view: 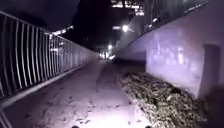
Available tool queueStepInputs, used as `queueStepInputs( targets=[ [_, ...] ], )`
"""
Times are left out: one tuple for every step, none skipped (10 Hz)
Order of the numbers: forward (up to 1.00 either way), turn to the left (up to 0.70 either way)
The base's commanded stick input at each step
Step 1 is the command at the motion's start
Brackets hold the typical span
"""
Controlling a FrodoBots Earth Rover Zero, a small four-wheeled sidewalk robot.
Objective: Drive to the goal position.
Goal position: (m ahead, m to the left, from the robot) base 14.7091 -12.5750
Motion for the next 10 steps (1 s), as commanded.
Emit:
queueStepInputs(
  targets=[
    [0.5,0.0],
    [0.5,0.0],
    [0.5,0.0],
    [0.5,0.0],
    [0.5,0.0],
    [0.5,0.0],
    [0.5,0.0],
    [0.5,0.0],
    [0.5,0.0],
    [0.5,0.0]
  ],
)
